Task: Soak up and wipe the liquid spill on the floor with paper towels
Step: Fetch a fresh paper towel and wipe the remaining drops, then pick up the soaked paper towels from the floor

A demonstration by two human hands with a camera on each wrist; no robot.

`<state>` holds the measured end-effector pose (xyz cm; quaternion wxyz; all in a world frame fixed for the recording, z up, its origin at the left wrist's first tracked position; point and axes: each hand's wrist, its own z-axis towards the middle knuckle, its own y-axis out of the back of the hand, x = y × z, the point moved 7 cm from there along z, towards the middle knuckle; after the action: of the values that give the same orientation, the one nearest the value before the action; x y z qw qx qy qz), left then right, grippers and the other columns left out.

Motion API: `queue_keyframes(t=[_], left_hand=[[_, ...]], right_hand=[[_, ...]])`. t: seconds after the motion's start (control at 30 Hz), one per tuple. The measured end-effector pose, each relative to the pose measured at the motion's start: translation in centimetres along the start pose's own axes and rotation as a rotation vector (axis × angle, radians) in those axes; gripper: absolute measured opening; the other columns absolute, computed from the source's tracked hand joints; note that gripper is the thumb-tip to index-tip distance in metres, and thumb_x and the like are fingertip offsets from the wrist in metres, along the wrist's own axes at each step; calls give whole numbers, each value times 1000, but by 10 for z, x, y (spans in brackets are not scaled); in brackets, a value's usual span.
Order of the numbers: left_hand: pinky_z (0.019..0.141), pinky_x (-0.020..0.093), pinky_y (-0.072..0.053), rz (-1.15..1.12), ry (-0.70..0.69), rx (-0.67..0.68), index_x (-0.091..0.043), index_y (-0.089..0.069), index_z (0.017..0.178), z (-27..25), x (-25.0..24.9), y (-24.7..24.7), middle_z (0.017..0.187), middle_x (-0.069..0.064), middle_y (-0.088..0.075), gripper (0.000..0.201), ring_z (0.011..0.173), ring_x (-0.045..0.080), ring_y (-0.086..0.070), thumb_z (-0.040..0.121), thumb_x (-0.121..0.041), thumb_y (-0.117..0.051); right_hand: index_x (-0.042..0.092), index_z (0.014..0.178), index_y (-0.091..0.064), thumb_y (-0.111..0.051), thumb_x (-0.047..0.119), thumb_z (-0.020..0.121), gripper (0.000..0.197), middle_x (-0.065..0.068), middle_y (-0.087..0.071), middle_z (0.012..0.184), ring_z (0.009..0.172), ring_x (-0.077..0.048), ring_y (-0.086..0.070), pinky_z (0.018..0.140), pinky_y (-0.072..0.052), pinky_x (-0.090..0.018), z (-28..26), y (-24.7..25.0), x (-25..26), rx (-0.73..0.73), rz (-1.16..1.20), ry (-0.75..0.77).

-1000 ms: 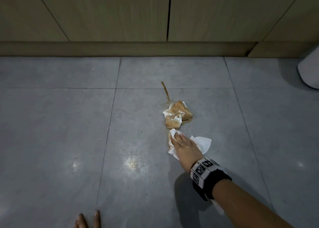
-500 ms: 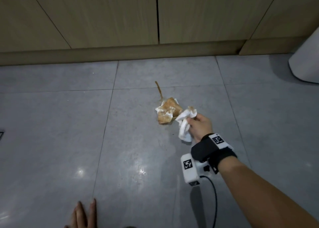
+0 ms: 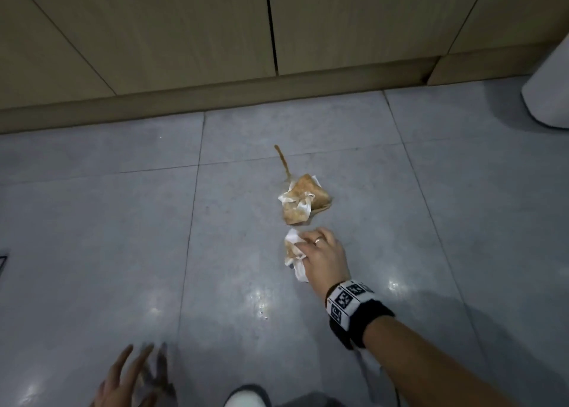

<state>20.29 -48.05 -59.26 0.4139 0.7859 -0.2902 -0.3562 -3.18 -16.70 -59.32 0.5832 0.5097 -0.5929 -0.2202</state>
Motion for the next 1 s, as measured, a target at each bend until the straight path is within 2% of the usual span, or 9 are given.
queue_keyframes(t=[0.13, 0.2, 0.27, 0.33, 0.43, 0.57, 0.7, 0.8, 1.0], left_hand=[[78, 59, -47, -24, -33, 33, -81, -10, 116, 21, -35, 11, 132, 22, -53, 77, 98, 50, -61, 49, -59, -41], [78, 61, -45, -11, -65, 104, -68, -22, 121, 35, -48, 5, 133, 21, -52, 70, 102, 50, -59, 54, -56, -41], [82, 62, -43, 15, -143, 146, -56, -28, 122, 50, -71, 3, 134, 20, -50, 63, 109, 50, -55, 61, -53, -41], [86, 63, -41, 17, -225, 126, -49, -31, 124, 62, -100, 7, 138, 17, -47, 59, 115, 48, -51, 69, -45, -52], [92, 61, -37, -14, -376, 107, -46, -30, 124, 83, -144, 8, 142, 12, -43, 71, 122, 42, -46, 75, -18, -72], [86, 57, -43, 39, -513, 160, -40, -40, 125, 108, -196, 9, 136, 8, -51, 52, 117, 38, -52, 74, -36, -50], [103, 43, -30, 77, -584, 159, -31, -51, 131, 126, -244, 16, 142, -2, -42, 71, 129, 26, -40, 68, -55, -27], [108, 35, -26, 100, -643, 208, -31, -41, 138, 137, -280, 9, 148, -4, -31, 53, 134, 20, -33, 85, -36, -50], [112, 39, -21, 485, -759, 336, -31, -11, 148, 153, -355, -14, 156, 1, -7, 90, 142, 23, -15, 79, -28, -69]], right_hand=[[21, 102, -62, -48, 39, 68, 41, 0, -67, 109, 87, -18, -58, 61, -57, -26, -18, -12, -6, -49, -152, 167], [18, 118, -49, -72, 46, 59, 69, -2, -64, 121, 96, -21, -66, 69, -58, -25, -26, -21, -4, 23, -217, 215], [18, 124, -49, -85, 29, 49, 83, -3, -61, 128, 106, -23, -65, 70, -58, -27, -30, -24, 7, 49, -189, 310], [18, 116, -63, -76, 7, 53, 65, -3, -64, 124, 105, -23, -66, 66, -59, -29, -30, -26, 20, 28, -260, 431], [17, 107, -71, -56, 3, 72, 40, -6, -66, 120, 106, -25, -66, 75, -58, -29, -21, -36, 27, 41, -392, 532], [23, 86, -77, -40, 12, 70, 42, 2, -72, 106, 96, -19, -70, 61, -57, -21, -9, -33, 28, 82, -460, 455], [20, 89, -76, -51, 7, 62, 40, 1, -72, 105, 89, -22, -70, 62, -56, -20, 13, -2, 10, 28, -349, 299], [26, 80, -76, -49, 17, 53, 40, 5, -74, 95, 78, -20, -69, 53, -54, -20, 7, 4, -8, 0, -440, 259], [32, 94, -73, -81, 19, 23, 73, -1, -50, 107, 77, -21, -41, 49, -50, -27, -8, 5, -30, -25, -355, 121]])
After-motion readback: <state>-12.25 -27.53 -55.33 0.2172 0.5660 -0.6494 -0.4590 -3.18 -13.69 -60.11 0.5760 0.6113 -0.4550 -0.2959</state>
